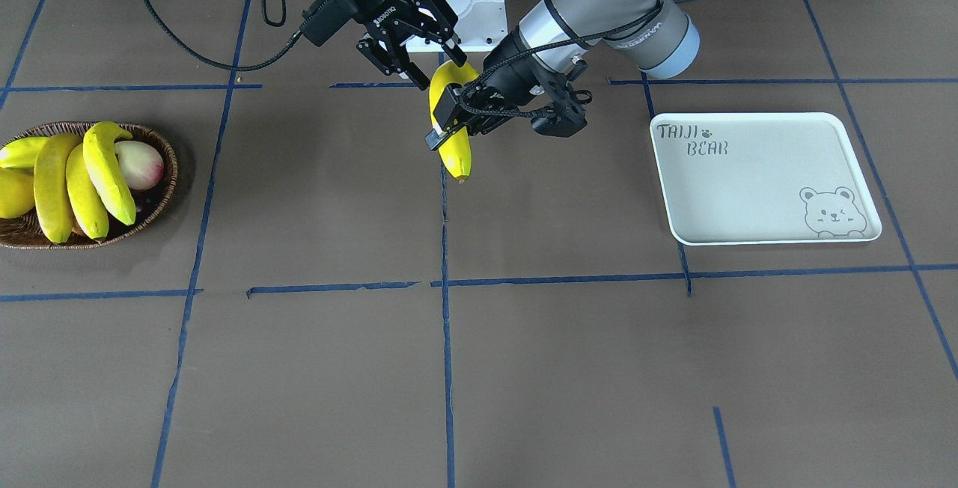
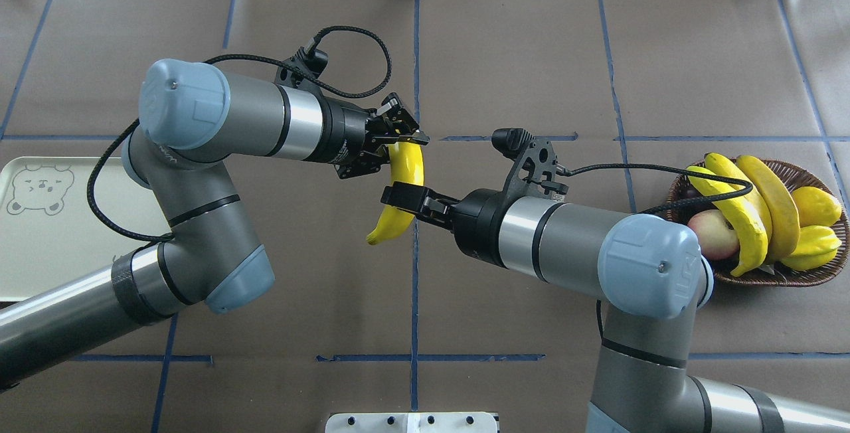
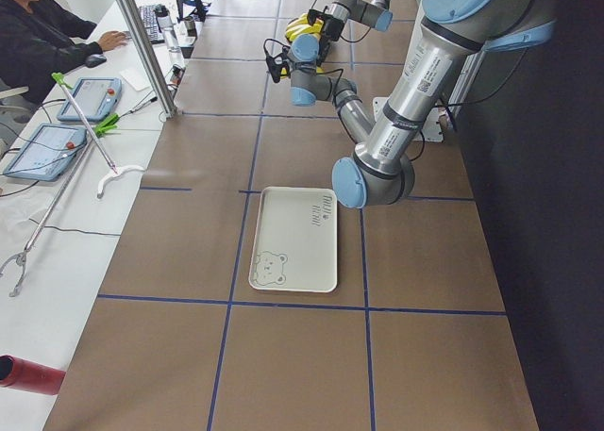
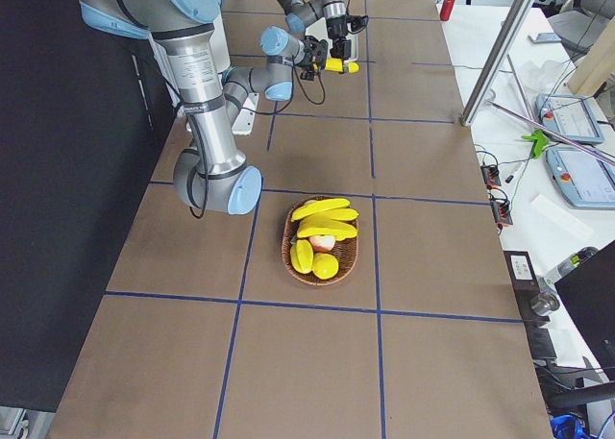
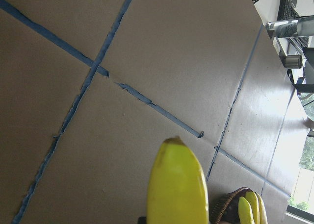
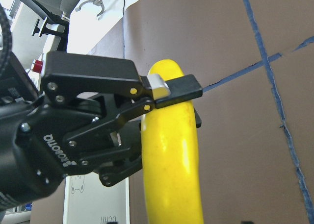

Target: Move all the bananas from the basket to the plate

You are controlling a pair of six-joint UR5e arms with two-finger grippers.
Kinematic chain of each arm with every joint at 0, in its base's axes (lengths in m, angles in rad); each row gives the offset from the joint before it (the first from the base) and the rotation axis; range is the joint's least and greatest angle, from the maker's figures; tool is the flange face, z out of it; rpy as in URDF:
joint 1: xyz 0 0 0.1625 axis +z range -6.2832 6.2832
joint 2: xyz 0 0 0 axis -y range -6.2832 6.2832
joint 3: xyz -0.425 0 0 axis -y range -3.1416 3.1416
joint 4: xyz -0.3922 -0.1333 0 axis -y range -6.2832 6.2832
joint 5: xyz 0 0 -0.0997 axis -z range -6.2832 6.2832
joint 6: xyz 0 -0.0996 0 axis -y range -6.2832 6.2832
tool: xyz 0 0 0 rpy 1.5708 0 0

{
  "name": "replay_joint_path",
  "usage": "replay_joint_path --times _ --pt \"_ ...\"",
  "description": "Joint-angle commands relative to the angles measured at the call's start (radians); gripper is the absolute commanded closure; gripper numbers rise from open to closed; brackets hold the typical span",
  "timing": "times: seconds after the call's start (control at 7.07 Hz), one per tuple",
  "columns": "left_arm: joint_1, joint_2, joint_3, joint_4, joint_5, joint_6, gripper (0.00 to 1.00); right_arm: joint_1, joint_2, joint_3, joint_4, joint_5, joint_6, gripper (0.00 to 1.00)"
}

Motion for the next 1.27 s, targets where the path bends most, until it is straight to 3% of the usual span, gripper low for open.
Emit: replay_joint_path --times 0.0,0.14,0.28,0.42,0.57,0.71,0.85,1.13 --pt "-0.029 0.005 0.005 0.006 0.000 0.005 1.00 0.007 -0.008 0.028 -0.008 0.004 -0.005 0.00" --pt "-0.074 0.034 0.010 0.014 -0.016 0.011 1.00 0.011 -0.026 0.063 -0.026 0.015 -0.006 0.00" --pt "-0.126 0.097 0.008 0.020 -0.092 0.096 1.00 0.016 -0.071 0.119 -0.078 0.030 -0.015 0.00" --pt "-0.196 0.193 -0.006 0.044 -0.172 0.189 1.00 0.077 -0.079 0.152 -0.151 0.123 -0.017 0.00" --pt "-0.262 0.317 -0.022 0.046 -0.174 0.298 1.00 0.161 -0.080 0.160 -0.214 0.214 -0.018 0.00" --pt "-0.284 0.531 -0.070 0.046 -0.161 0.509 1.00 0.218 -0.092 0.154 -0.232 0.269 -0.029 0.00" --pt "-0.315 0.673 -0.073 0.042 -0.136 0.687 1.00 0.234 -0.114 0.149 -0.233 0.270 -0.064 0.00" --pt "-0.318 0.801 -0.038 0.040 -0.026 0.805 1.00 0.272 -0.167 0.141 -0.239 0.268 -0.125 0.00"
